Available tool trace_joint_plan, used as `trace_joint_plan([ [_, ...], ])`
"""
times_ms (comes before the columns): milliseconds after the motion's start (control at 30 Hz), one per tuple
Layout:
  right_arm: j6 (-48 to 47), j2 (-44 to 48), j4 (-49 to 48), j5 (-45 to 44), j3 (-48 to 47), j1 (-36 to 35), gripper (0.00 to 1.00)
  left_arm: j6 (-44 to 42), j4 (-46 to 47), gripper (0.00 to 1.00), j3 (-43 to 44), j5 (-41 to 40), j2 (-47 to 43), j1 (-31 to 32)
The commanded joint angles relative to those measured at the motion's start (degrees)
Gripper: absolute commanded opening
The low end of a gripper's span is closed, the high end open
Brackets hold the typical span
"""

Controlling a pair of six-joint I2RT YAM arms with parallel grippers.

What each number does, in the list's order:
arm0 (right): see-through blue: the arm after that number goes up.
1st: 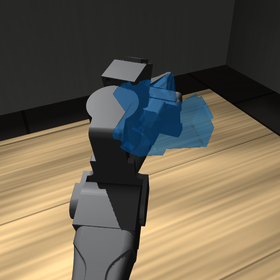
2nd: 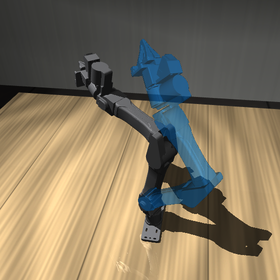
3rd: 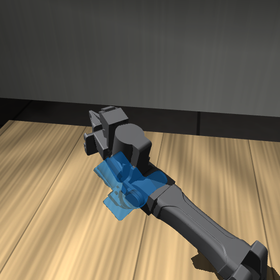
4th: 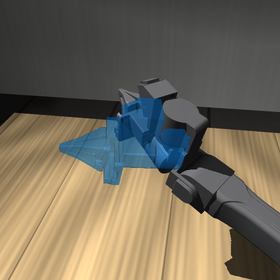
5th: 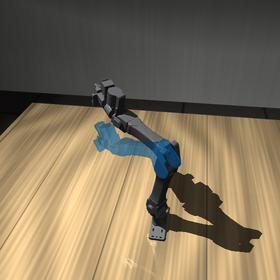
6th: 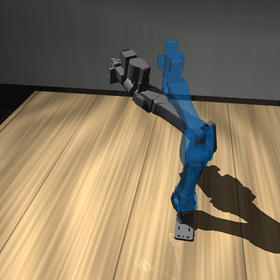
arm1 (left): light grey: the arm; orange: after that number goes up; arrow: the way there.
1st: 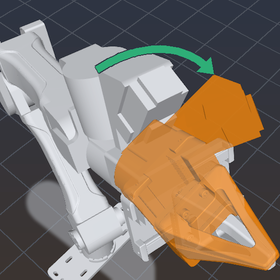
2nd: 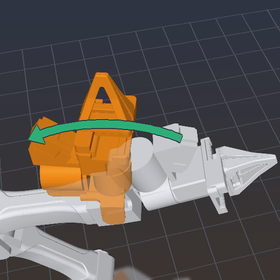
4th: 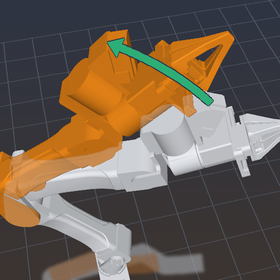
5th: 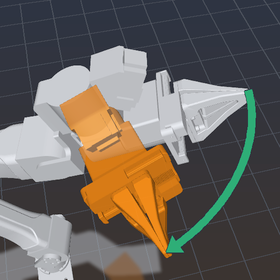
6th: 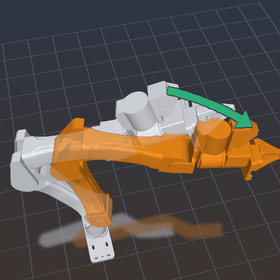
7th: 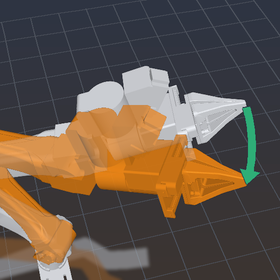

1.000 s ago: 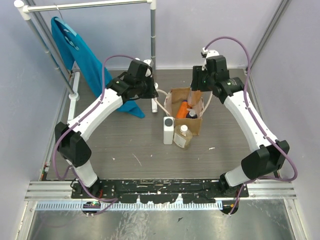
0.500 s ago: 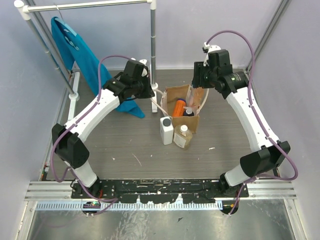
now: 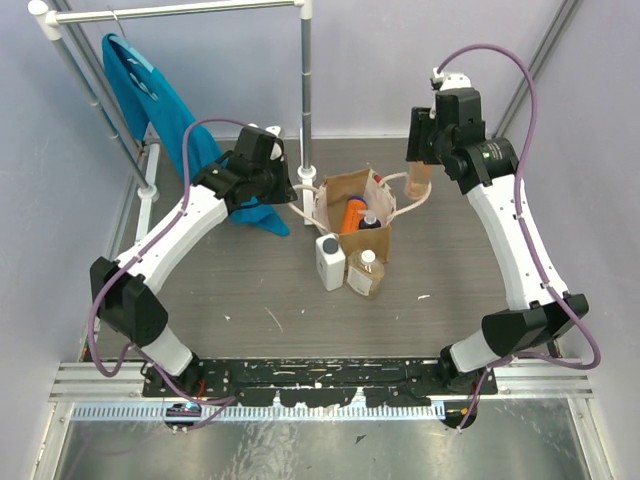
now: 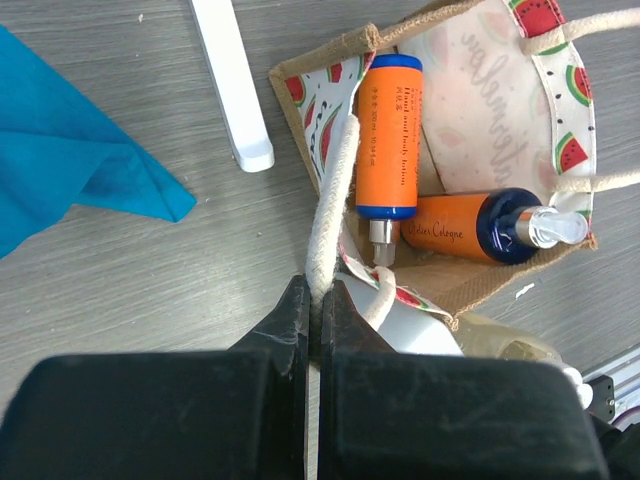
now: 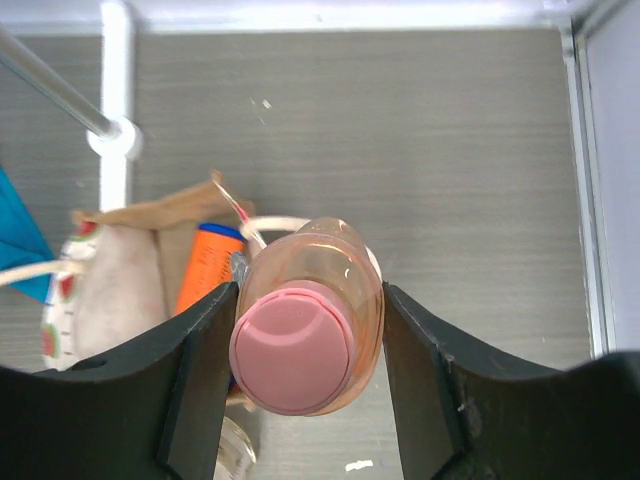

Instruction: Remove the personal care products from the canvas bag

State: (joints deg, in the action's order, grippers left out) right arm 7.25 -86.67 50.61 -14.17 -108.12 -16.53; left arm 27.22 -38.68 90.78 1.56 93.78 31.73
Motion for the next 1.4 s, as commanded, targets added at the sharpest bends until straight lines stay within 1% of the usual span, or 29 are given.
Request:
trace_joint_plan([
  [0,0.5,7.1,-11.4,-2.7,7.1,2.6,0.11,-0.7,1.3,0.0,-1.5,-1.5,-4.9,-1.3],
  [133,1.4,8.1,-12.8,-1.4,13.7,4.4,0.11,-0.7,0.9,0.0,-1.2,-1.0,-5.1,-1.4],
  [300,3.0,10.8,-18.4,0.4,27.3,5.9,0.11,-0.5,1.1,0.0,-1.1,-0.4,-4.9,-1.4],
  [400,3.8,12.0,-21.5,3.6,32.8,6.7,0.11,-0.5,1.0,0.0,-1.1,0.0,-4.5,-1.4],
  [467,4.1,12.9,-23.0,4.7,34.2,6.7,0.11,-0.5,0.8,0.0,-1.0,0.1,-4.3,-1.4],
  [533,4.1,13.4,-23.0,4.4,33.3,6.7,0.11,-0.5,0.7,0.0,-0.8,0.2,-4.1,-1.4],
  [667,3.4,11.7,-20.4,3.6,30.8,6.7,0.11,0.1,1.0,0.0,-0.9,0.6,-4.1,-1.4],
  [733,3.6,11.5,-20.3,3.6,32.9,6.7,0.11,0.4,1.3,0.0,-1.0,1.1,-4.0,-1.4],
  [1033,4.9,13.3,-23.5,4.8,42.8,6.7,0.19,-0.2,-0.2,0.0,0.1,2.7,-3.6,-1.4],
  [1067,4.7,13.6,-23.9,5.2,43.7,6.7,0.23,-0.3,-0.3,0.0,0.3,2.8,-3.7,-1.4],
  [1100,4.5,13.8,-24.0,5.5,44.4,6.7,0.31,-0.2,-0.4,0.0,0.2,2.8,-3.8,-1.4],
  [1167,4.3,14.4,-23.8,6.1,45.2,6.7,0.66,-0.3,-0.3,0.0,-0.1,3.1,-3.9,-1.4],
  [1200,4.1,15.0,-23.7,6.5,45.4,6.7,0.79,-0.3,-0.4,0.0,-0.3,3.1,-3.9,-1.4],
  [1233,4.0,15.9,-23.5,6.6,45.3,6.7,0.87,-0.3,-0.6,0.0,-0.4,3.1,-3.9,-1.4],
  [1267,3.9,16.9,-23.3,6.5,44.8,6.7,0.9,-0.3,-0.7,0.01,-0.4,3.1,-4.0,-1.4],
  [1300,3.8,18.1,-22.7,6.5,43.8,6.6,0.91,-0.3,-0.8,0.05,-0.3,3.1,-4.0,-1.4],
  [1367,3.2,20.9,-22.1,6.0,41.2,5.8,0.92,-0.5,-0.9,0.22,-0.2,2.8,-4.6,-1.4],
])
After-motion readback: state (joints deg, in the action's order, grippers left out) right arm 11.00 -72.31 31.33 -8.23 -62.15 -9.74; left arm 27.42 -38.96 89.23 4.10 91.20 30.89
